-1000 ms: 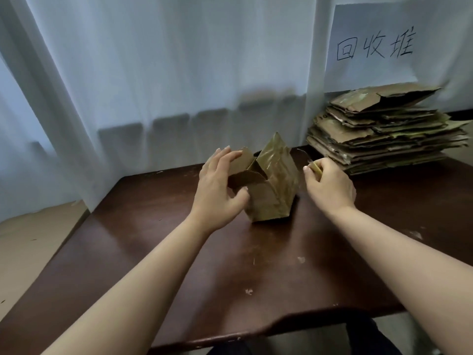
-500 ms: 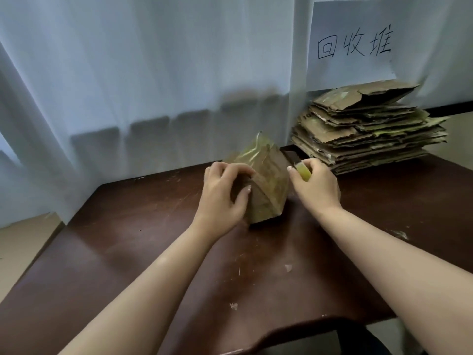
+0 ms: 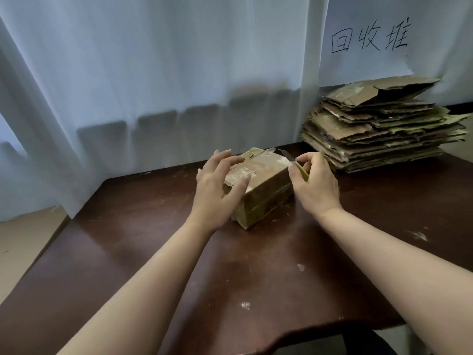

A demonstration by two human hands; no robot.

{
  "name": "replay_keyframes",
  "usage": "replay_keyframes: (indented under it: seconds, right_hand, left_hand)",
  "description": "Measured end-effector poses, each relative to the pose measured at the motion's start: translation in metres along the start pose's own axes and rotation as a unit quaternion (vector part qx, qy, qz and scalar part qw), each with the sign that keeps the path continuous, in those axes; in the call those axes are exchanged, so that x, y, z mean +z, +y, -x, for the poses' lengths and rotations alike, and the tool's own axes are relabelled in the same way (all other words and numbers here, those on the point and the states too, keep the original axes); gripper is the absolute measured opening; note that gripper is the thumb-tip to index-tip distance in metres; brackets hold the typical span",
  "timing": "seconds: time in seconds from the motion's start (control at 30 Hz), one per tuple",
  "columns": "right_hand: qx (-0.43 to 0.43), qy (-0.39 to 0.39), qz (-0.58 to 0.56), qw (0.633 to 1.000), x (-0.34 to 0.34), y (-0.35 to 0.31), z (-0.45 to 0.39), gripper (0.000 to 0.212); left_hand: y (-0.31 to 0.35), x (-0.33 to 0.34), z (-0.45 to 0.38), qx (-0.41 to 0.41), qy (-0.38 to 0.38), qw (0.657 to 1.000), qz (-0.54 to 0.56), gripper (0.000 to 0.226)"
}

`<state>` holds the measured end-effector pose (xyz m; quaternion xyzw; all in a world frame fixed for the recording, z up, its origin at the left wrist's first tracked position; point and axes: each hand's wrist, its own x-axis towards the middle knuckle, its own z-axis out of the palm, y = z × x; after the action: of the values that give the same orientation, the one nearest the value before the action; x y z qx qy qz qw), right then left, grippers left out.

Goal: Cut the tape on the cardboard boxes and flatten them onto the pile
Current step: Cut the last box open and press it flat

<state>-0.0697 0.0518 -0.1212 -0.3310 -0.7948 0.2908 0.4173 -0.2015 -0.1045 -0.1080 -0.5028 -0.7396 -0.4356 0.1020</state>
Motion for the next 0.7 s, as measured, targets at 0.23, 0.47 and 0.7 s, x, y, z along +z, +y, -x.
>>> replay_keyframes:
  seconds: [0.23, 0.47, 0.7]
  right_hand:
    - [-0.102, -0.103, 0.088, 0.985, -0.012, 0.022, 0.021, 0.024]
    - [-0.234, -0.212, 0.142, 0.938, 0.003, 0.022, 0.036, 0.02]
    - [-0.36, -0.074, 0.119, 0.922, 0.017, 0.018, 0.033, 0.025]
  left_hand:
    - [-0.031, 0.012, -0.014, 0.019, -0.135, 0.991, 0.002, 0.046]
    - [-0.032, 0.005, -0.014, 0.003, -0.157, 0.985, 0.067, 0.041]
    - [-0.035, 0.005, -0.012, -0.008, -0.155, 0.985, 0.082, 0.046]
